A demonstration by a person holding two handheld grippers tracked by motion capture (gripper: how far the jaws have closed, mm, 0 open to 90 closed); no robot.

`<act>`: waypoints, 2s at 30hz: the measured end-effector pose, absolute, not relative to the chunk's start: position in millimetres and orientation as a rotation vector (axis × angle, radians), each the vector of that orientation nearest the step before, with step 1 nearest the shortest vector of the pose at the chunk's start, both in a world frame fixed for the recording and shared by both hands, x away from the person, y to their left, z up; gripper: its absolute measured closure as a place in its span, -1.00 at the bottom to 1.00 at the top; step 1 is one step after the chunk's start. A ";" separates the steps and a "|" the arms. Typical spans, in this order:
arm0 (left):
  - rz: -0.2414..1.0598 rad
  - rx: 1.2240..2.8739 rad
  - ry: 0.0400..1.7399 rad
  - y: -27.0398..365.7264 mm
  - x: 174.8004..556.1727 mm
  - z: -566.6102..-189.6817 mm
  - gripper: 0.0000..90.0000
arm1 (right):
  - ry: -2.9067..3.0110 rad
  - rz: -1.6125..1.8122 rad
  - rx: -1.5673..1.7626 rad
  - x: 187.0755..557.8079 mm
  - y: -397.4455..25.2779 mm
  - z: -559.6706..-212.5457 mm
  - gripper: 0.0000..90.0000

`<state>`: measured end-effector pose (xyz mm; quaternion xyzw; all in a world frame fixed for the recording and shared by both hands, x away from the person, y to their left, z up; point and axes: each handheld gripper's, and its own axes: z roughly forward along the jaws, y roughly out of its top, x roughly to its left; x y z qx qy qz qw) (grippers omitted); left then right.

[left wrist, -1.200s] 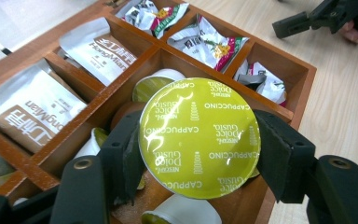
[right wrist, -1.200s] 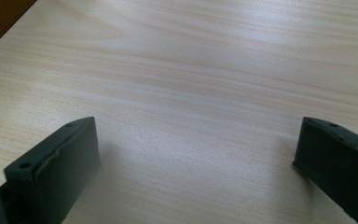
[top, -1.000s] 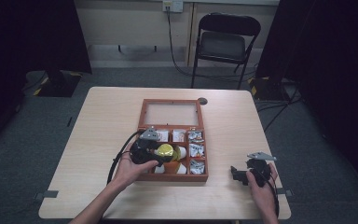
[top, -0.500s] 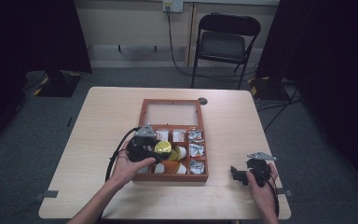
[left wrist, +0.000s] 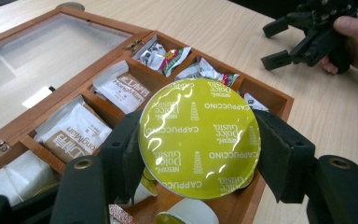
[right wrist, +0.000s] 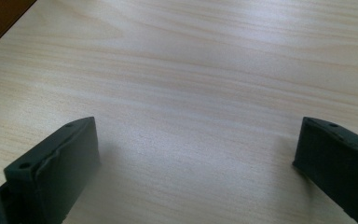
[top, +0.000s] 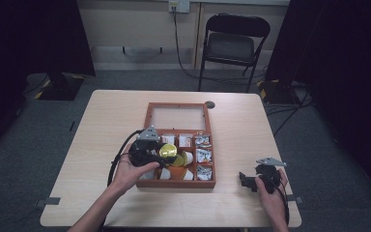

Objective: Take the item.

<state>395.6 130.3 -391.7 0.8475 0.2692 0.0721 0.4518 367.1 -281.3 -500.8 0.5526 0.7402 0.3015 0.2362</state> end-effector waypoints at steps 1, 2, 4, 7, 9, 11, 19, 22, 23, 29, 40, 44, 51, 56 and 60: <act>0.185 2.092 0.664 131.1 395.4 -390.4 -0.15 | 2.030 0.827 1.516 367.1 -281.3 -500.8 -1.00; 0.189 2.088 0.667 132.1 395.2 -389.5 -0.15 | 2.031 0.827 1.515 367.1 -281.3 -500.8 -1.00; 0.192 2.081 0.669 134.2 395.5 -388.4 -0.15 | 2.031 0.827 1.515 367.1 -281.3 -500.8 -1.00; 0.196 2.073 0.679 137.6 396.4 -387.2 -0.15 | 2.030 0.827 1.516 367.1 -281.3 -500.8 -1.00; 0.199 2.071 0.683 139.9 396.9 -386.2 -0.15 | 2.030 0.827 1.515 367.1 -281.3 -500.8 -1.00; 0.199 2.069 0.685 142.6 397.5 -384.5 -0.15 | 2.030 0.827 1.515 367.1 -281.3 -500.8 -1.00; 0.222 2.076 0.693 145.9 398.0 -384.6 -0.15 | 2.030 0.828 1.515 367.1 -281.3 -500.8 -1.00; 0.226 2.065 0.700 148.7 398.4 -383.5 -0.15 | 2.030 0.827 1.515 367.1 -281.3 -500.8 -1.00; 0.231 2.065 0.703 150.3 398.8 -382.9 -0.15 | 2.031 0.828 1.515 367.1 -281.3 -500.8 -1.00; 0.260 2.055 0.732 159.6 401.4 -382.6 -0.15 | 2.031 0.828 1.515 367.1 -281.3 -500.8 -1.00; 0.291 2.032 0.786 182.3 408.1 -381.3 -0.15 | 2.030 0.827 1.515 367.1 -281.3 -500.8 -1.00; 0.300 2.017 0.799 191.5 409.6 -378.6 -0.15 | 2.031 0.828 1.515 367.1 -281.3 -500.8 -1.00; 0.320 2.009 0.829 204.3 412.3 -378.1 -0.15 | 2.031 0.827 1.515 367.1 -281.3 -500.8 -1.00; 0.324 1.974 0.849 212.8 413.5 -376.9 -0.15 | 2.031 0.828 1.515 367.1 -281.3 -500.8 -1.00; 0.333 1.973 0.866 218.6 415.1 -376.5 -0.15 | 2.031 0.827 1.515 367.1 -281.3 -500.8 -1.00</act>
